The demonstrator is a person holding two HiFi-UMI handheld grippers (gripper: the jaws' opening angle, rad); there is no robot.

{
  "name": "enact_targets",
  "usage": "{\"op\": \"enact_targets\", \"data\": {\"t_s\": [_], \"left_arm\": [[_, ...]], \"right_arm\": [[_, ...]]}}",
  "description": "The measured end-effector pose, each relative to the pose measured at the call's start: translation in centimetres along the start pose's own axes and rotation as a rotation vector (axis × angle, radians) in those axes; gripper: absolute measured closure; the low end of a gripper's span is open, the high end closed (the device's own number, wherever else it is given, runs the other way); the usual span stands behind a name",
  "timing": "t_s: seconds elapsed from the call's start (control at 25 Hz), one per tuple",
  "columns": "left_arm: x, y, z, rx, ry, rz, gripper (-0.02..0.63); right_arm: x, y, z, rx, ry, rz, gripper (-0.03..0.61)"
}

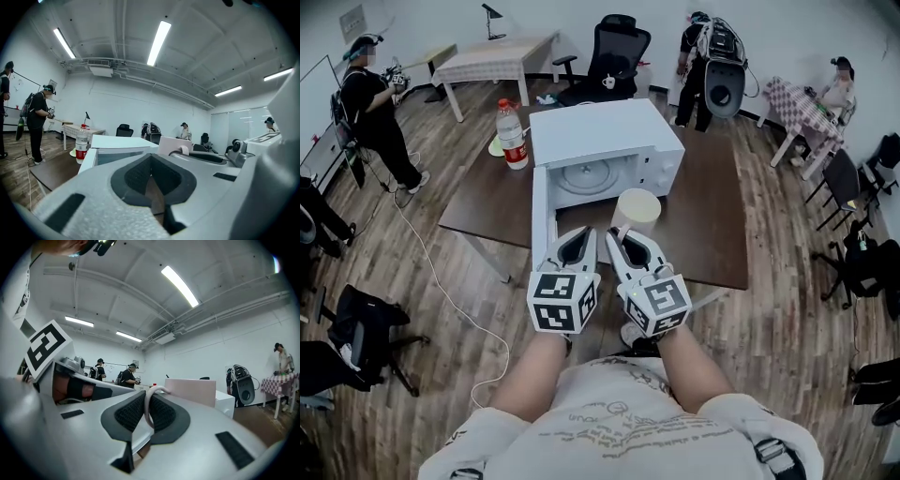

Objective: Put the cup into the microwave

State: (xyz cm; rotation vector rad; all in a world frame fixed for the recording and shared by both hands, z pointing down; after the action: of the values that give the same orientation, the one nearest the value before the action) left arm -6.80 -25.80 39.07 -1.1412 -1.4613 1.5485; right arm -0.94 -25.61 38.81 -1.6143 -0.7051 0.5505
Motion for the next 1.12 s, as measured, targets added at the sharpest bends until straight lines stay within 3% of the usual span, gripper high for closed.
{"op": "enact_targets", "data": {"t_s": [0.12,0.56,1.12], "left_arm": [[-1.4,0.0,0.6,0.005,0.044,-0.004,0.600],[-6.3,-0.8,3.4,0.040,0.160,0.009,0.600],[-9.0,-3.4,7.0,0.095,0.318,0.091,0.600]], "right_arm": [[-1.5,-0.6,-1.8,0.019,0.016,0.015,0.546],[-7.0,-2.7,-6.7,-0.008,0.199,0.006,0.546],[-14.3,-11.2,-12.9,0.031,0.271,0.164,0.545]]}}
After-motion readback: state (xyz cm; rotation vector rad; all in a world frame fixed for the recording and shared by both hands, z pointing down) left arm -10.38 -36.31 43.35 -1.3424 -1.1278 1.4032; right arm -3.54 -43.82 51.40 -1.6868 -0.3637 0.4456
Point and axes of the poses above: the fingertips, and each gripper's own axes: x backward along the fingers, z to its left, y out of its top, the point moved 2 cm from there along x, backward along the fingers, and after that the axes turned 11 degrees about -x, right-handed, at the moved point
